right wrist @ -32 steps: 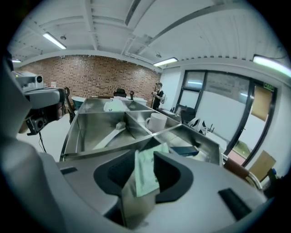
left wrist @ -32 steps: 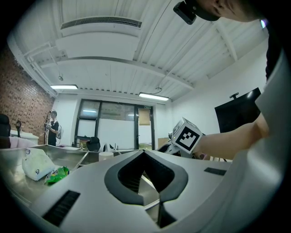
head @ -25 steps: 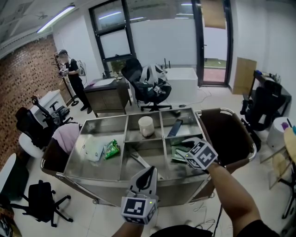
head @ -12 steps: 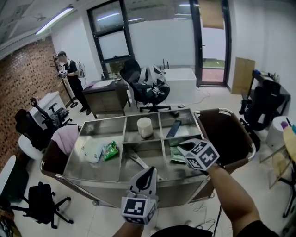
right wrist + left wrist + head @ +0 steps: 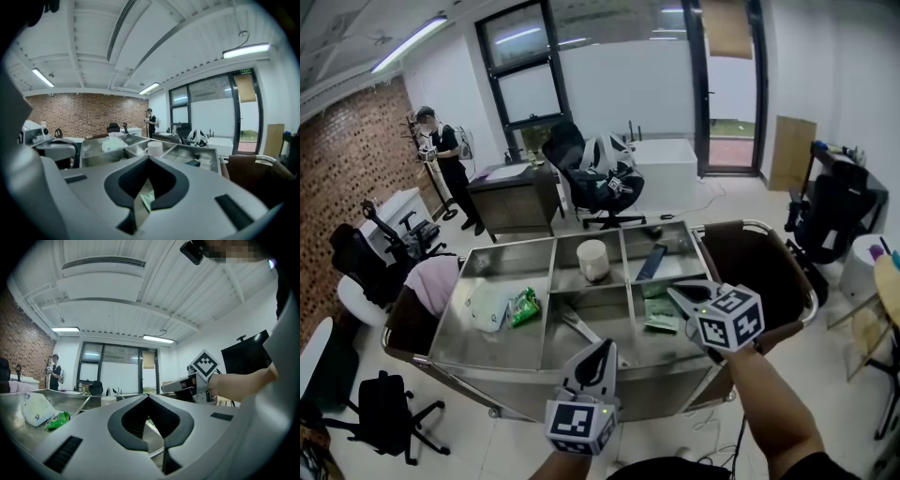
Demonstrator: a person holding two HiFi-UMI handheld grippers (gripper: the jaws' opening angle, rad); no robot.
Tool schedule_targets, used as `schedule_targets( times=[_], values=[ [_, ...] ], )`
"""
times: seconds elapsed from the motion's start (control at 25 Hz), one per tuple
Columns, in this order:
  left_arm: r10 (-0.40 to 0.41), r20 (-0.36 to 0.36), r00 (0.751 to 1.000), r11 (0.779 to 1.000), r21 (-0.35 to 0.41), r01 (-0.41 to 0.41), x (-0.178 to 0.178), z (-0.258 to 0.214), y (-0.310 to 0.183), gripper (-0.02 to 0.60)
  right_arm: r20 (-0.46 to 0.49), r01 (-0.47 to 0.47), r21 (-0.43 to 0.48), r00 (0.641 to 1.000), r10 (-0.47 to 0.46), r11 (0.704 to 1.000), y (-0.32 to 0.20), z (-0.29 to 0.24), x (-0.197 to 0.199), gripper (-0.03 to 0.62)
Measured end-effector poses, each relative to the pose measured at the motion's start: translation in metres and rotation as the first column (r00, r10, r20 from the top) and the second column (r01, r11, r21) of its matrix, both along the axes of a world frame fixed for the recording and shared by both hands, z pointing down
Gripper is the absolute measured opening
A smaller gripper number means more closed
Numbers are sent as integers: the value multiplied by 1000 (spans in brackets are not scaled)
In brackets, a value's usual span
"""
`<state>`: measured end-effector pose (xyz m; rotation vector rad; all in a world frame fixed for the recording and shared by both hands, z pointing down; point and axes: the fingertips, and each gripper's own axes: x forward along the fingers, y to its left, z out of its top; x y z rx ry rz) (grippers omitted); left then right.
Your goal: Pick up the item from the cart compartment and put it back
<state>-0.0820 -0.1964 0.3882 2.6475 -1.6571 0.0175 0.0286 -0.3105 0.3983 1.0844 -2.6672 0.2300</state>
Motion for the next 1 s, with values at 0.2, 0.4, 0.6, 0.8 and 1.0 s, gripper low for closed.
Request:
schedule_targets(
  times=[0.2, 0.4, 0.6, 0.8, 1.0],
  values=[
    [-4, 2, 1000, 1000, -6, 4, -2, 1, 1, 0, 106, -23, 64, 994, 16, 998, 28, -28, 10, 21],
    [-13, 16, 1000, 1000, -5, 13, -6, 1, 1, 0, 199, -38, 94, 980, 19, 995, 55, -45, 24, 21],
    [-15, 9, 1000, 1000, -1, 15, -6, -4, 1, 0, 261, -61, 107, 965, 32, 992, 77, -52, 37, 20],
    [-12, 5, 1000, 1000, -5, 12, -6, -2, 2, 0, 308, -87, 128, 951, 44, 988, 99, -53, 51, 21],
    [-16, 10, 1000, 1000, 1, 16, -7, -5, 4, 0, 325, -122, 96, 942, 84, 988, 109, -33, 64, 21]
  ],
)
